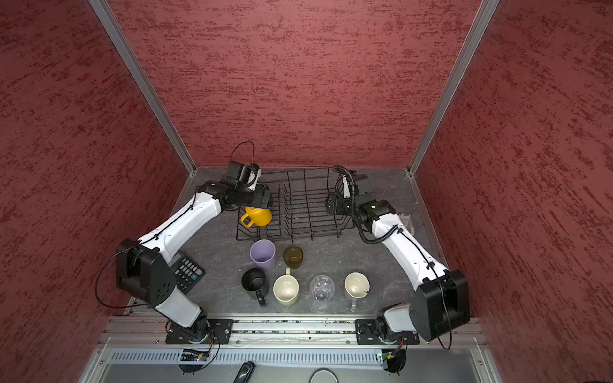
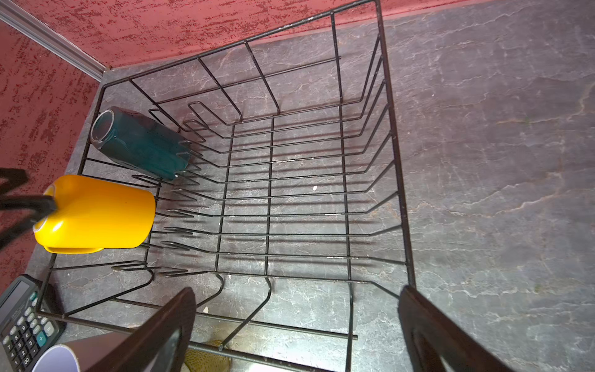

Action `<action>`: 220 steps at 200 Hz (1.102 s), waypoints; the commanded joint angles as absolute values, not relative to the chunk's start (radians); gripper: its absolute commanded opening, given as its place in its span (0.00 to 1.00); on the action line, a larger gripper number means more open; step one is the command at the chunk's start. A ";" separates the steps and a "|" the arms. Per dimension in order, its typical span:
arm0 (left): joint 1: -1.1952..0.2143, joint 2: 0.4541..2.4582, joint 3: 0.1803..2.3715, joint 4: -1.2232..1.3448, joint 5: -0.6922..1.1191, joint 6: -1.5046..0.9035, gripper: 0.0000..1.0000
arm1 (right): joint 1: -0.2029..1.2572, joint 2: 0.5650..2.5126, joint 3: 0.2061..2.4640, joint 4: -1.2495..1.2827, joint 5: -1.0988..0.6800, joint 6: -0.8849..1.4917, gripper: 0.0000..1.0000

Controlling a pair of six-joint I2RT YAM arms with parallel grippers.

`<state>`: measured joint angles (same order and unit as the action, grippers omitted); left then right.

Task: Load cups into a dish rack
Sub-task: Move the cup to the dish rack, then pick up the cup from the dish rack.

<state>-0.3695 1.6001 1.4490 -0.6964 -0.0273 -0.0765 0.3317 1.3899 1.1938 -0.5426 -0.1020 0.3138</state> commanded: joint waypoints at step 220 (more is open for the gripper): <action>-0.269 1.329 1.288 -0.852 0.124 -0.015 0.99 | 0.283 1.499 1.383 -0.569 -0.056 0.292 0.99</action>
